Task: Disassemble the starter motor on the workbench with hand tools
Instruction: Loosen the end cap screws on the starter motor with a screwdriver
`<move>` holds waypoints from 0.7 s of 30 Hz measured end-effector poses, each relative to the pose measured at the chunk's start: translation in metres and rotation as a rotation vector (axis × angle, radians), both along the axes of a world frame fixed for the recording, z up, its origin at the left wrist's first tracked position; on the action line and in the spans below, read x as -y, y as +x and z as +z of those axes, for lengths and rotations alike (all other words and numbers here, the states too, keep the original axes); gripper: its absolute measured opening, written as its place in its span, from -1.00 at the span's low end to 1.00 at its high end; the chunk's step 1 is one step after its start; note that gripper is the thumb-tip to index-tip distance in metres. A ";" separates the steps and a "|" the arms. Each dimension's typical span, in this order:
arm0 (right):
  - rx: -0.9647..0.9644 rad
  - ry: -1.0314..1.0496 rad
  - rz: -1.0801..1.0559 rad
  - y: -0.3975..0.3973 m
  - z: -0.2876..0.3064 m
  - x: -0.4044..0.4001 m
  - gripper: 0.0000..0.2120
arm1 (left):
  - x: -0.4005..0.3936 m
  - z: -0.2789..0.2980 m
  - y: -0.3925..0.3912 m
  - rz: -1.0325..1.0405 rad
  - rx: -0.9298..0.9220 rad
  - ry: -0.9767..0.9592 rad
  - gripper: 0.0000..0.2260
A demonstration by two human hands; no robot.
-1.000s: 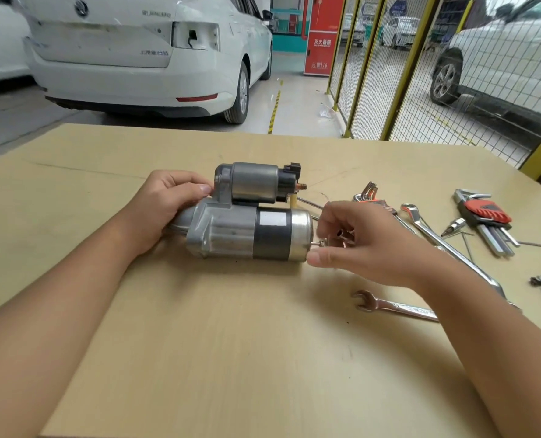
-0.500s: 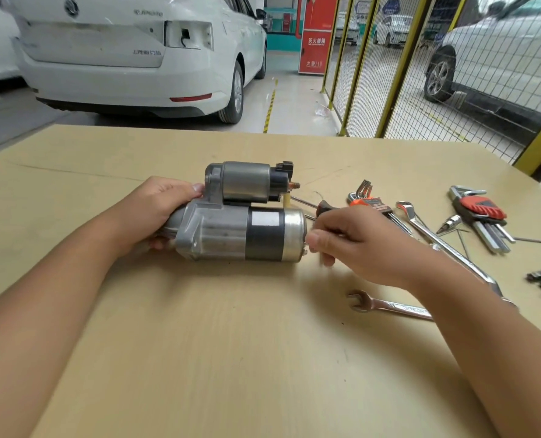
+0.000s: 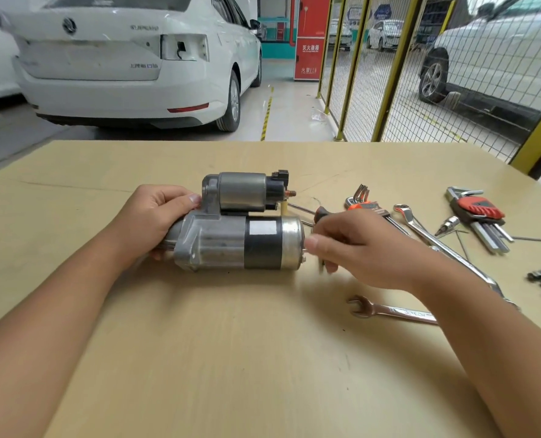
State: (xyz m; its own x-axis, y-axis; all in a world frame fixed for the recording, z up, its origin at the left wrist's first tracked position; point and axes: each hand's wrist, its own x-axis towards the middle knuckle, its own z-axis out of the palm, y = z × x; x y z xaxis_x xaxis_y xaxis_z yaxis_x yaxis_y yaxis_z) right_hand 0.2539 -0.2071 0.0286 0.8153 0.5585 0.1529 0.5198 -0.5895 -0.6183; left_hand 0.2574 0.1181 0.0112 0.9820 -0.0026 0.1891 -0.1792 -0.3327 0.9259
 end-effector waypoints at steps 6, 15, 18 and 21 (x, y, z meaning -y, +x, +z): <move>0.036 0.042 -0.009 -0.001 0.001 0.003 -0.78 | 0.000 0.002 -0.001 0.007 0.007 0.008 -0.76; 0.055 0.005 0.003 -0.001 0.001 0.002 -0.78 | 0.000 0.001 -0.001 0.020 0.006 0.004 -0.76; 0.018 0.001 0.024 -0.003 -0.002 -0.003 -0.78 | 0.000 0.001 -0.001 0.012 0.005 0.000 -0.76; 0.013 -0.031 0.013 -0.002 -0.005 -0.007 -0.76 | 0.000 0.002 -0.001 0.013 -0.003 -0.005 -0.78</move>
State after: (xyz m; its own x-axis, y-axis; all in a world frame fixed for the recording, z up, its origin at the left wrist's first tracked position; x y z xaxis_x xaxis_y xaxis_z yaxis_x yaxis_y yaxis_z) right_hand 0.2519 -0.2006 0.0232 0.8063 0.5733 0.1453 0.5349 -0.6020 -0.5929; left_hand 0.2566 0.1178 0.0134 0.9824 0.0116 0.1865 -0.1723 -0.3302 0.9280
